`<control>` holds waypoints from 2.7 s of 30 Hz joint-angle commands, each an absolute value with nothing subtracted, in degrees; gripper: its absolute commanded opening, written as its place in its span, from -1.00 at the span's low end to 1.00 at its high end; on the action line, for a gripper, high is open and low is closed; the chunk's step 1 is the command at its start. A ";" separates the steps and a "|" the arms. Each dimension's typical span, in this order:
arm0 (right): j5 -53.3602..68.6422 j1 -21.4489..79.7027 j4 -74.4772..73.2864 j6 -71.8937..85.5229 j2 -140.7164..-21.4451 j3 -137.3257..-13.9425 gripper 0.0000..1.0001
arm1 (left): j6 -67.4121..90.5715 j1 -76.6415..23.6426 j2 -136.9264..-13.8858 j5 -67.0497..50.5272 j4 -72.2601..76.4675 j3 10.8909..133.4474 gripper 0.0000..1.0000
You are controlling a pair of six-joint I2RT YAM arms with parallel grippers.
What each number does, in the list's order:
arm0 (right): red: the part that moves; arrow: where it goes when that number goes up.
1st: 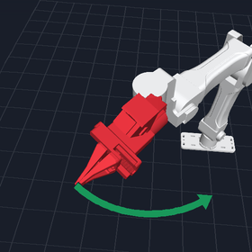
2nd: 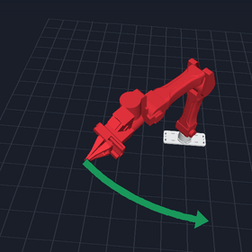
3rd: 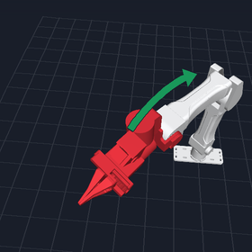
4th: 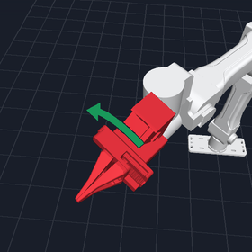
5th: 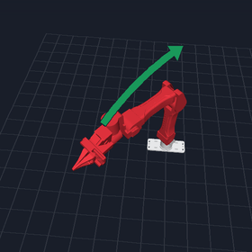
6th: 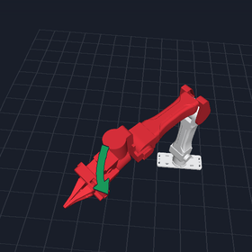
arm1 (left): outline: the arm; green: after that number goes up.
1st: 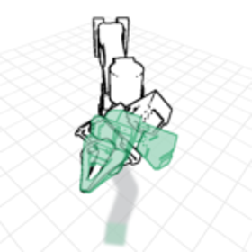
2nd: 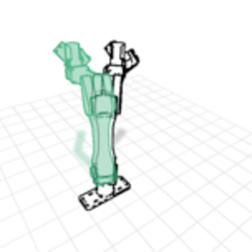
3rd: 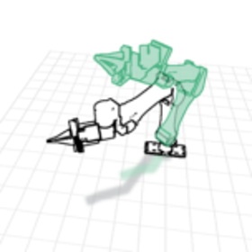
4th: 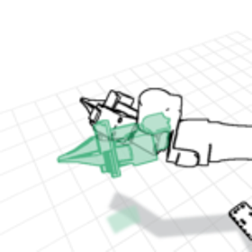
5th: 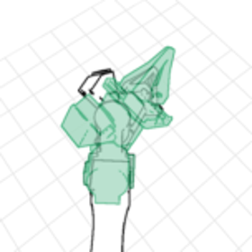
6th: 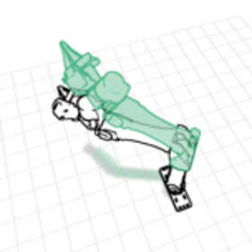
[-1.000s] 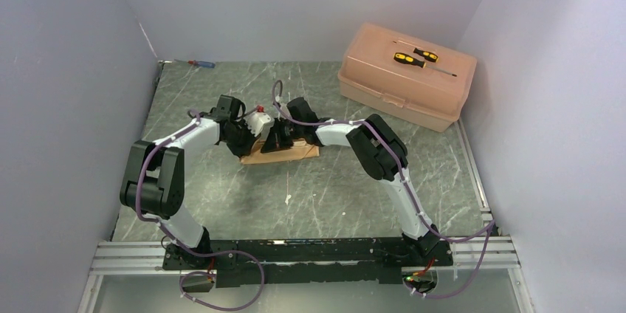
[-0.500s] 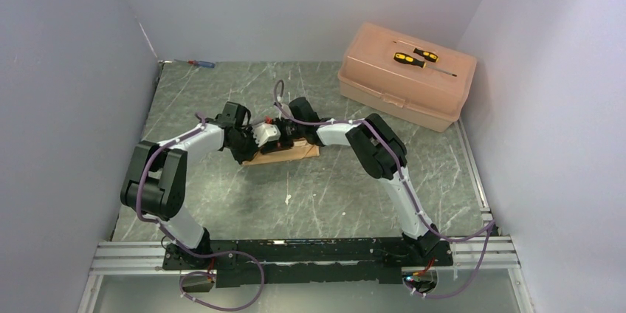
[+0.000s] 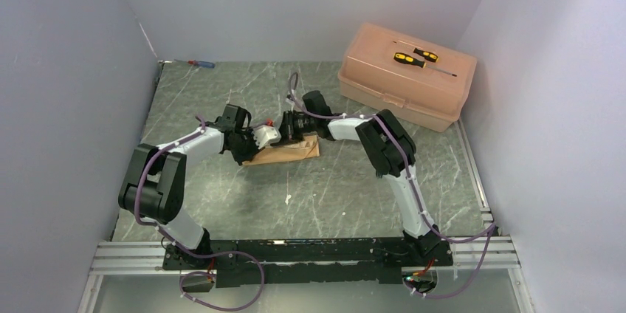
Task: Fold the napkin into a case and place the utensils inside
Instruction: Grasp the top corner of the smaller rectangle folded napkin from the folded napkin, then pick up the smaller rectangle-folded napkin from the center of the board.
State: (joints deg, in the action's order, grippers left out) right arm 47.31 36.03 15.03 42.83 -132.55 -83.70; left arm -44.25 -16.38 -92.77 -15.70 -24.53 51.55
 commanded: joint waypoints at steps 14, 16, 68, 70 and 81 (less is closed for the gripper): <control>44.95 41.21 12.65 45.94 -140.16 -99.48 -0.95 | -46.05 -16.08 -96.12 -10.97 -23.71 47.95 -0.95; 43.86 41.39 12.07 45.99 -141.50 -99.42 -0.98 | -45.92 -16.08 -95.60 -11.30 -24.01 48.25 -0.95; 40.71 39.36 11.36 44.62 -143.99 -92.72 -1.00 | -94.32 -11.93 -89.12 -24.05 -17.29 41.29 0.25; 41.00 39.23 11.69 45.05 -144.03 -92.81 -1.00 | -97.49 -12.48 -89.45 -23.47 -17.48 40.43 0.08; 40.97 38.74 13.33 44.91 -142.31 -92.75 -1.00 | -97.85 -14.97 -89.59 -19.13 -19.01 39.86 -0.95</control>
